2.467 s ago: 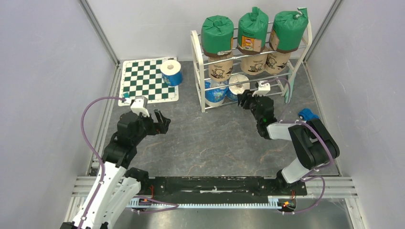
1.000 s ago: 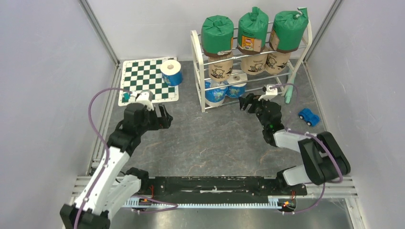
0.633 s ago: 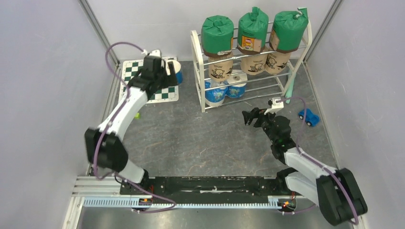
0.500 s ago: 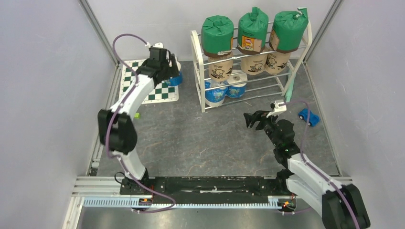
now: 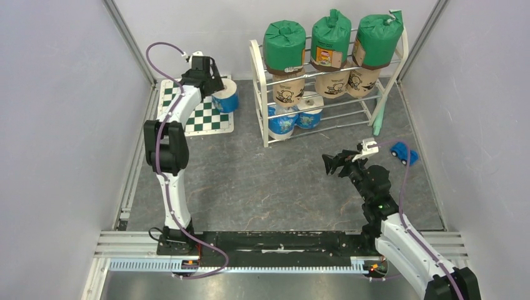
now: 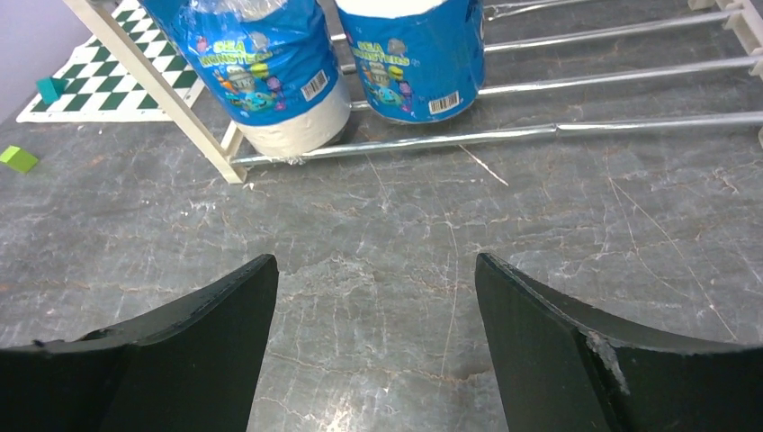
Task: Place and organize the paper towels onto the shelf
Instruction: Place the paper towel on the shelf, then pick up the paper towel from the center of the board.
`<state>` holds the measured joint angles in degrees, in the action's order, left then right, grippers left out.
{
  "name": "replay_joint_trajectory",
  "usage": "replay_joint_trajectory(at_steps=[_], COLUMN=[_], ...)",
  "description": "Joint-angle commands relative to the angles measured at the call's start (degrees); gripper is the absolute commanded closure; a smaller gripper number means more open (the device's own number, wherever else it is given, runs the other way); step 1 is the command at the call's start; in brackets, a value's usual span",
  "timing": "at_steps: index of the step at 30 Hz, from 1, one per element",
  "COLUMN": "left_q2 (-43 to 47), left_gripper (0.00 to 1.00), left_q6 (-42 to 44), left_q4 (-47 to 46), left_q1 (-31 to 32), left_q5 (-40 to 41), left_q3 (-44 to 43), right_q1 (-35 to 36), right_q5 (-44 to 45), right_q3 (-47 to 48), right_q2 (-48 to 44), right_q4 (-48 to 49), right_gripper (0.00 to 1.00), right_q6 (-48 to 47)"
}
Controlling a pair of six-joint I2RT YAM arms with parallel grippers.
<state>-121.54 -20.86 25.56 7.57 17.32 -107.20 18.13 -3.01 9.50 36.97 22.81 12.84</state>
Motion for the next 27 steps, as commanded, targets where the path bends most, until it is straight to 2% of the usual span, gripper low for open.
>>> replay_joint_trajectory(at_steps=[1,4,10,16,27], left_q2=[-2.84,-4.48,-6.95,-7.52,-10.1], left_gripper=[0.07,0.08,0.08,0.13,0.29], left_q6=[1.19,-0.12,0.08,0.6,1.36], left_q4=[-7.53,-8.04,-5.48,-5.1,-2.11], left_q1=[-0.24,-0.2,-0.92,-1.41,-1.68], left_q5=[-8.98,-11.15,-6.71,-6.74,-9.86], left_q3=[-2.99,-4.13,-5.66,-6.34,-8.2], right_q1=[-0.1,-0.11,-0.09,-0.11,-0.11], right_q5=[0.43,0.83,1.07,1.43,1.25], right_q3=[-0.64,-0.79,-1.49,-1.82,-1.94], right_q2=[-0.37,-0.82,-3.11,-2.51,-2.01], right_q4=[-0.44,-1.26,-1.38,-0.75,-0.29], right_gripper=[0.17,0.17,0.17,0.17,0.17], right_q6=[-1.21,-1.26,-1.96,-1.92,-1.7])
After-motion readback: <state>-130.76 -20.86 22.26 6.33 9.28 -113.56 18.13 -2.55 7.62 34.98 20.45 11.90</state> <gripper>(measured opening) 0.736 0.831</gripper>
